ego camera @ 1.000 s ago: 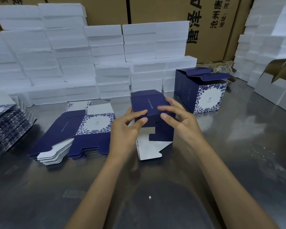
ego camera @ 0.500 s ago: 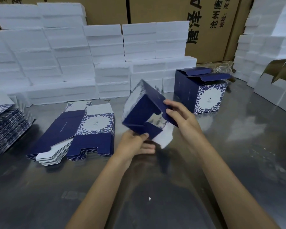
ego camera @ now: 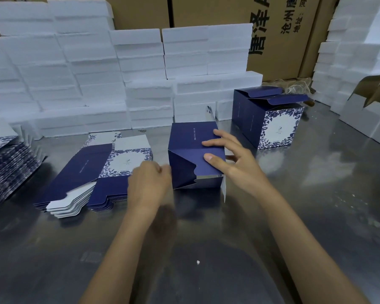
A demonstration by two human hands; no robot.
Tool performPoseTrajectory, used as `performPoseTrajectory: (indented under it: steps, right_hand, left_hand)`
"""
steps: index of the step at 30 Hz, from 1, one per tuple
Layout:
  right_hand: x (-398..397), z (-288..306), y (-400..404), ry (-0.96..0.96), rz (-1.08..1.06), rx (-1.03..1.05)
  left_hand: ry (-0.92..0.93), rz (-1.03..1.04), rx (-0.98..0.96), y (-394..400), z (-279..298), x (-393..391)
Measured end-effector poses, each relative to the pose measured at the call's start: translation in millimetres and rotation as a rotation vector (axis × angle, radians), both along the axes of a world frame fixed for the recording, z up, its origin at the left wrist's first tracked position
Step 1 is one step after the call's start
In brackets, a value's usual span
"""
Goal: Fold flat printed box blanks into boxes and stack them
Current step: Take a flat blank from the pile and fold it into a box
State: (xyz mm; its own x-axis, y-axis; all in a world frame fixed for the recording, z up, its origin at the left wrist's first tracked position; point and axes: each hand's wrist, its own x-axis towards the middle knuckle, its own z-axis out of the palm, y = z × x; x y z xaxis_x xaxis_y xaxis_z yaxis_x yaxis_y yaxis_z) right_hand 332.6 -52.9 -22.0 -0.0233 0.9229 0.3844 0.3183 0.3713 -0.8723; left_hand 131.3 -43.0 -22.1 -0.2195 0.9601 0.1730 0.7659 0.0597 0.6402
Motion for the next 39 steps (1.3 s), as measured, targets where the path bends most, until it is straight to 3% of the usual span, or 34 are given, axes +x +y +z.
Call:
performPoseTrajectory:
  steps: [2, 4, 6, 9, 19, 28, 34, 39]
  right_hand:
    - [1, 0, 1, -0.002, 0.008, 0.004]
    - [2, 0, 1, -0.002, 0.017, 0.003]
    - [3, 0, 0, 0.003, 0.028, 0.002]
    - [2, 0, -2, 0.016, 0.053, -0.009]
    - [-7, -2, 1, 0.03, -0.085, 0.035]
    - [-9, 2, -2, 0.158, -0.06, 0.032]
    - [-3, 4, -4, 0.167, 0.031, -0.026]
    - [-6, 0, -2, 0.157, -0.033, 0.034]
  left_hand:
    - [-0.111, 0.026, 0.292, -1, 1, 6]
    - [-0.312, -0.126, 0.46, -1, 4, 14]
    - [-0.37, -0.335, 0.447, -2, 1, 19]
    - [-0.263, -0.498, 0.416, 2, -8, 21]
    - [-0.314, -0.417, 0.549, 8, -15, 25]
    - [-0.407, -0.403, 0.518, 0, -7, 31]
    - [-0.476, -0.472, 0.383, 1, 1, 18]
    - [-0.532, -0.456, 0.384, -2, 3, 21]
